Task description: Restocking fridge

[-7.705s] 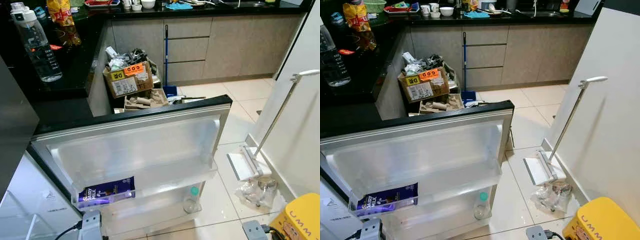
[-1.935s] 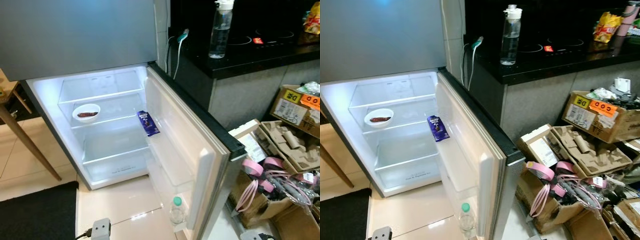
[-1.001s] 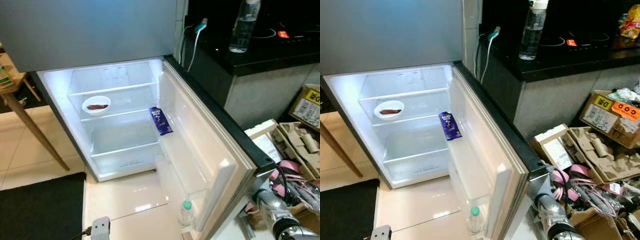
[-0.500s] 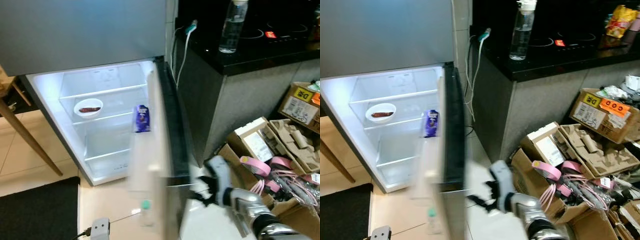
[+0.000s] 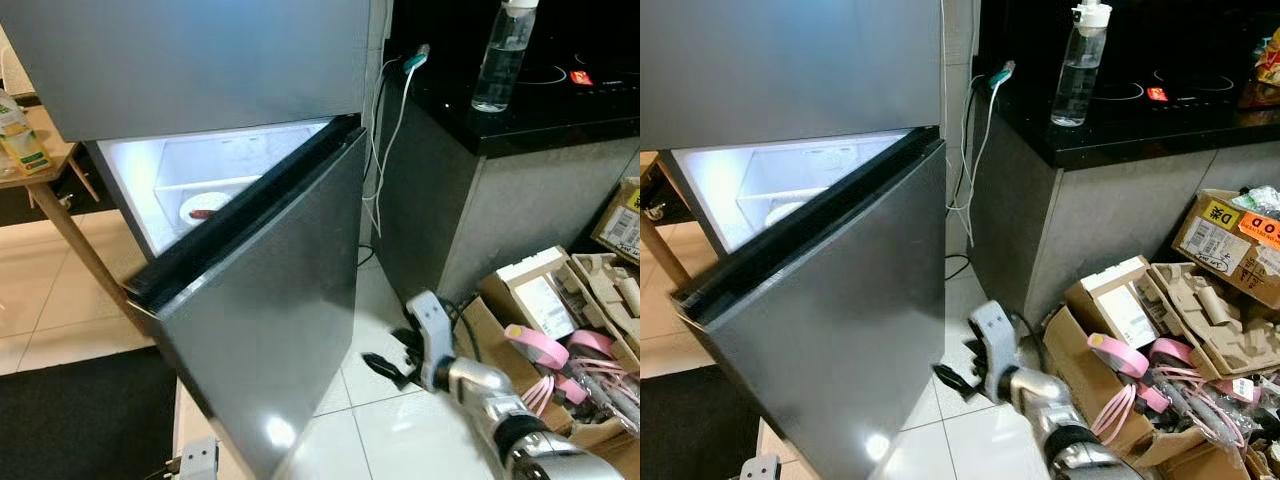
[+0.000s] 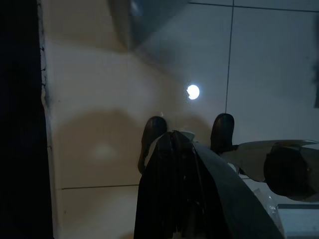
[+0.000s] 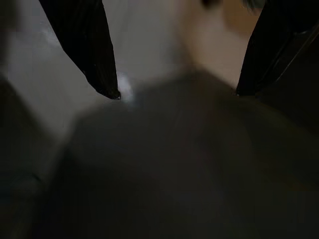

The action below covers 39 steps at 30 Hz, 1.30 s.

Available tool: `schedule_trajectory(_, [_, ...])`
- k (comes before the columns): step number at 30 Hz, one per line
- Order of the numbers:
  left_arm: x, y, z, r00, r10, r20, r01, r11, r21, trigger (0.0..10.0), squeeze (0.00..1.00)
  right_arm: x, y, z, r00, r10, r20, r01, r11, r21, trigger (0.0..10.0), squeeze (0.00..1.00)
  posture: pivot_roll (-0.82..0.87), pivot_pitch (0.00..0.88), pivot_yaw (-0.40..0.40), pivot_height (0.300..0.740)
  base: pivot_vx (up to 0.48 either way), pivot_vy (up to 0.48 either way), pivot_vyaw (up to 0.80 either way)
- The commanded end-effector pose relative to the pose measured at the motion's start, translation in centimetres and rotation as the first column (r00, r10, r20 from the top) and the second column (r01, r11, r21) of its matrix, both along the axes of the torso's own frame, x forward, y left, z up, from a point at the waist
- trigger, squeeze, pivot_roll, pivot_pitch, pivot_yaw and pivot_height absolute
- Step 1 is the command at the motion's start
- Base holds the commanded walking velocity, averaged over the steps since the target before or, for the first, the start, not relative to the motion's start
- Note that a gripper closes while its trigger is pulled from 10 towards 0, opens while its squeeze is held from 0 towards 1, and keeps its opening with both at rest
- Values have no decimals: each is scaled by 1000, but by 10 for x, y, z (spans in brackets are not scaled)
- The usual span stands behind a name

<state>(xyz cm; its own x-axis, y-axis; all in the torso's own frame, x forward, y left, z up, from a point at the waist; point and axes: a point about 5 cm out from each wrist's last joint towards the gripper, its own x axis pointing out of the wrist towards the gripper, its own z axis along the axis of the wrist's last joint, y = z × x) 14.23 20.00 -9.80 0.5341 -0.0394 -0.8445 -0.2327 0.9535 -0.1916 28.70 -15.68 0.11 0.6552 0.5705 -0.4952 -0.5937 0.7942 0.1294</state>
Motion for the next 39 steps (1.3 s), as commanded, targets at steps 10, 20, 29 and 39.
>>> schedule_trajectory(10, [-6,0,-2,1000,-11,-25,11,1000,14,10000,0,-76,-55,-64,923,-288,-256,176,906,-384,10000,0,-96,0,10,740,0,0,742])
schedule_trajectory(20, [-4,3,-1,1000,-18,-23,18,1000,26,10000,0,-131,-77,-88,842,-390,-372,162,841,-516,10000,0,-98,0,16,740,0,0,744])
schedule_trajectory(29, [-5,5,-1,1000,-16,-26,17,999,33,10000,0,-137,-65,-94,844,-357,-400,100,838,-537,10000,0,-99,0,16,740,0,0,743])
schedule_trajectory(39, [-3,3,-1,1000,-1,-20,1,1000,27,10000,0,-139,-66,-94,849,-343,-402,81,836,-543,10000,0,-99,0,16,740,0,0,742])
